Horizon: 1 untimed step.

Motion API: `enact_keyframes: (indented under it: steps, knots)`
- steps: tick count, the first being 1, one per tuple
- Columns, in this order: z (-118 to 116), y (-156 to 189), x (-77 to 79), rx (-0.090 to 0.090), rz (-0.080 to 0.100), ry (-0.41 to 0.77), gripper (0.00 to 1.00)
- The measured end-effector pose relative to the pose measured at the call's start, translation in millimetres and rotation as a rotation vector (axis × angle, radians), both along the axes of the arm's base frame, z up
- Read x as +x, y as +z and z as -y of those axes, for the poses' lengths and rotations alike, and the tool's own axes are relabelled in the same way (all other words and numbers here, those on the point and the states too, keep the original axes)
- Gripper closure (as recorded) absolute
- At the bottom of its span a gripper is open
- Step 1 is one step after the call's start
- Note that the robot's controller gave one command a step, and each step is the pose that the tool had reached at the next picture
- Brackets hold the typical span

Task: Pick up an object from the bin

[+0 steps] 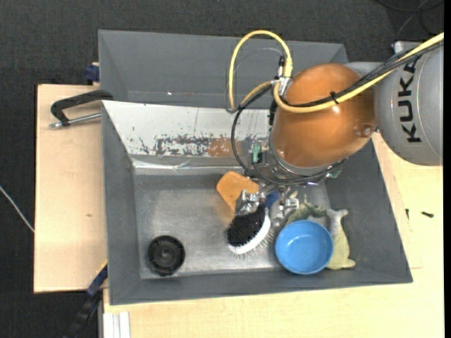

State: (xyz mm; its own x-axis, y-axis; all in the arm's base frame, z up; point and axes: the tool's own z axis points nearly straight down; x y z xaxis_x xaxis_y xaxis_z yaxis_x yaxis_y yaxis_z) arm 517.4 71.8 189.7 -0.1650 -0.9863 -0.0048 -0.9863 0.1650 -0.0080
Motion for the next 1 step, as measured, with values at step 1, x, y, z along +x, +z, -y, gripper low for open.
enact_keyframes:
  steps: [1]
  knots:
    - [-7.3,137.0,-3.1,0.000,0.004,-0.002,1.00]
